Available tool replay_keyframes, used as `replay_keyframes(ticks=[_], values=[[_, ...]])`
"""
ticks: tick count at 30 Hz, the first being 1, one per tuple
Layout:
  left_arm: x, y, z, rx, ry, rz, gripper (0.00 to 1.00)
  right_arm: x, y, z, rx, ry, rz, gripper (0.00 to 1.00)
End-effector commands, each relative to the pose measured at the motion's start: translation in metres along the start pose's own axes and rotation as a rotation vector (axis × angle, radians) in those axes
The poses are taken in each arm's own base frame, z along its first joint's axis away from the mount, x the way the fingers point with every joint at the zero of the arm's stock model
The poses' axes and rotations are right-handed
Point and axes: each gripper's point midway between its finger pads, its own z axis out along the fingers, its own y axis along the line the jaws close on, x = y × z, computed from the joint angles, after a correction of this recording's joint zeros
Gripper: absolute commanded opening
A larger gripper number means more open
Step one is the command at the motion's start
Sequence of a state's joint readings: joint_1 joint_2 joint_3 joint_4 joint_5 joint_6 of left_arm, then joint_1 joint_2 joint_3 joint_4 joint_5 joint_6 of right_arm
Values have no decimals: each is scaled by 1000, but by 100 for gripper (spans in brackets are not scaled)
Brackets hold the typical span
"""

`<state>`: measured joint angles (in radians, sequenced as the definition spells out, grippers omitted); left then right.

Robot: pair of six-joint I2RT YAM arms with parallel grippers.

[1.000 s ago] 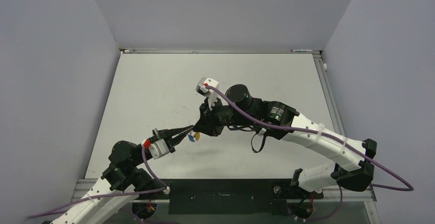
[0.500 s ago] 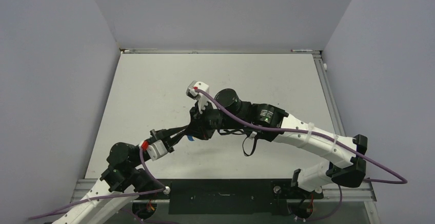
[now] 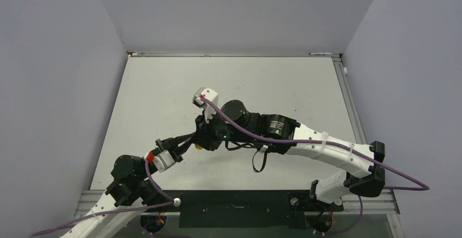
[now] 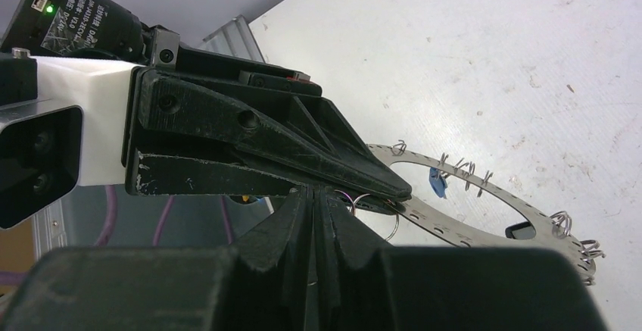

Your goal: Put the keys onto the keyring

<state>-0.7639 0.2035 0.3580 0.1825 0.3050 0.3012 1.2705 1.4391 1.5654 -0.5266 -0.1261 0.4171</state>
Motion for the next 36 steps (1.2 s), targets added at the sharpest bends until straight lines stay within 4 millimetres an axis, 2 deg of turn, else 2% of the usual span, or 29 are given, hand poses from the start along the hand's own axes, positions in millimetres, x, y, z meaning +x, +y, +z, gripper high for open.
replay_keyframes(ticks=[1,6,15,19,28,36], values=[[-40,16,-1,-58,-139,54,0,-17,18,3,-41,-52,7,10],[-50,17,-5,-66,-185,50,0,-24,26,4,-74,-59,-10,18],[-85,29,-18,-136,-330,24,0,-42,43,5,-138,-89,-35,20],[-98,35,-24,-165,-394,2,0,-53,53,5,-179,-117,-48,24],[-112,41,-31,-200,-462,-3,0,-74,64,10,-207,-154,-99,33],[-116,42,-36,-213,-484,9,0,-93,69,6,-217,-203,-152,40]])
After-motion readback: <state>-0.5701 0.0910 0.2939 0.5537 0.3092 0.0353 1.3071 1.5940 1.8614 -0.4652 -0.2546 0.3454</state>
